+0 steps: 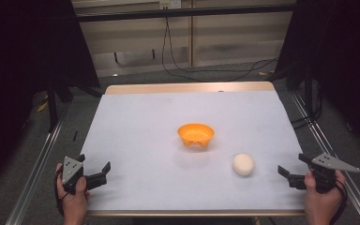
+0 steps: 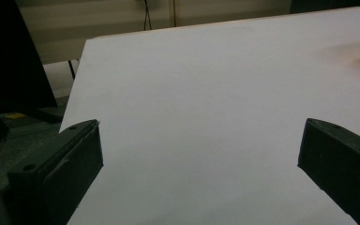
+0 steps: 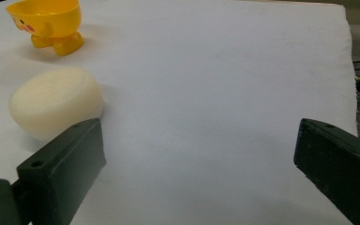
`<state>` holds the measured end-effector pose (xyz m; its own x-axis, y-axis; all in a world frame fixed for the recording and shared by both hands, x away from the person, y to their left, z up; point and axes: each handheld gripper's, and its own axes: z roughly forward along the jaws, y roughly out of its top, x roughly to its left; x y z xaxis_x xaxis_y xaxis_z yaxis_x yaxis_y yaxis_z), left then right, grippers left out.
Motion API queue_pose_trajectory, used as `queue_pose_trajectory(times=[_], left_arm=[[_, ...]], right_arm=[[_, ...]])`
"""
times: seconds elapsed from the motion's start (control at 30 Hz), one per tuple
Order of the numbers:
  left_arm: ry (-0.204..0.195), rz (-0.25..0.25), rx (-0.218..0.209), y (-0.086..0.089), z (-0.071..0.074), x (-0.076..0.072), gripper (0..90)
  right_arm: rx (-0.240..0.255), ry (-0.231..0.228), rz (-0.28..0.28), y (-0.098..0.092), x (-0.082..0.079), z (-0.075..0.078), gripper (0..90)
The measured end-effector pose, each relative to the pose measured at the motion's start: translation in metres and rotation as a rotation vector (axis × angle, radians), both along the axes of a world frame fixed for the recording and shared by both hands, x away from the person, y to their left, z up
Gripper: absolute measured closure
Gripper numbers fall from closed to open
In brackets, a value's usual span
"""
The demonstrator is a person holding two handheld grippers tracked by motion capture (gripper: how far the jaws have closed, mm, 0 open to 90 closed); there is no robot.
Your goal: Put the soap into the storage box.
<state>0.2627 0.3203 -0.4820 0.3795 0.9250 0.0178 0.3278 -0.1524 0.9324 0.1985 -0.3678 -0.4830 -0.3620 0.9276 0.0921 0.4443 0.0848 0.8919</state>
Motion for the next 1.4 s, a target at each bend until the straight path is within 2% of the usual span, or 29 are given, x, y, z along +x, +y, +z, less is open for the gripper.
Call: queue_pose_trajectory(times=[0.07,0.1,0.13,0.17,0.4,0.43,0.5,0.67,0.7,0.73,0.83,0.97,1.4], left_arm=[[0.009,0.002,0.010,0.000,0.000,0.001,0.0],[0.008,0.003,-0.005,-0.001,0.000,0.001,0.0],[0.016,-0.008,0.015,0.000,0.000,0.001,0.0],[0.017,-0.008,0.016,0.000,0.000,0.001,0.0],[0.029,-0.008,0.015,0.000,0.000,0.003,0.0],[0.028,-0.002,0.002,-0.001,0.000,0.003,0.0],[0.031,-0.005,0.000,-0.001,0.000,0.003,0.0],[0.034,-0.004,-0.002,-0.001,0.000,0.004,0.0],[0.039,-0.004,0.013,0.000,0.000,0.004,0.0],[0.040,0.003,0.001,-0.002,-0.001,0.005,0.0],[0.047,0.000,0.015,-0.001,0.000,0.005,0.0],[0.041,0.008,0.002,-0.002,-0.001,0.004,0.0],[0.045,0.007,0.005,-0.002,-0.001,0.005,0.0]], right_arm=[[-0.007,0.006,-0.005,0.001,0.000,0.000,1.5],[-0.007,0.006,-0.005,0.001,0.000,0.000,1.5],[-0.019,0.006,0.003,0.002,0.000,0.000,1.5],[-0.019,0.006,0.003,0.002,0.000,0.000,1.5],[-0.027,0.012,0.008,0.003,0.001,0.000,0.0],[-0.027,0.012,0.008,0.003,0.001,0.000,0.0],[-0.032,0.023,0.011,0.004,0.002,0.001,0.0],[-0.075,0.070,0.065,0.010,0.006,0.003,0.0],[-0.075,0.070,0.065,0.010,0.006,0.003,0.0],[-0.099,0.081,0.079,0.013,0.007,0.004,0.0],[-0.109,0.096,0.086,0.014,0.007,0.006,0.0],[-0.167,0.126,0.105,0.016,0.010,0.013,0.0],[-0.233,0.218,0.206,0.034,0.025,0.019,0.0]])
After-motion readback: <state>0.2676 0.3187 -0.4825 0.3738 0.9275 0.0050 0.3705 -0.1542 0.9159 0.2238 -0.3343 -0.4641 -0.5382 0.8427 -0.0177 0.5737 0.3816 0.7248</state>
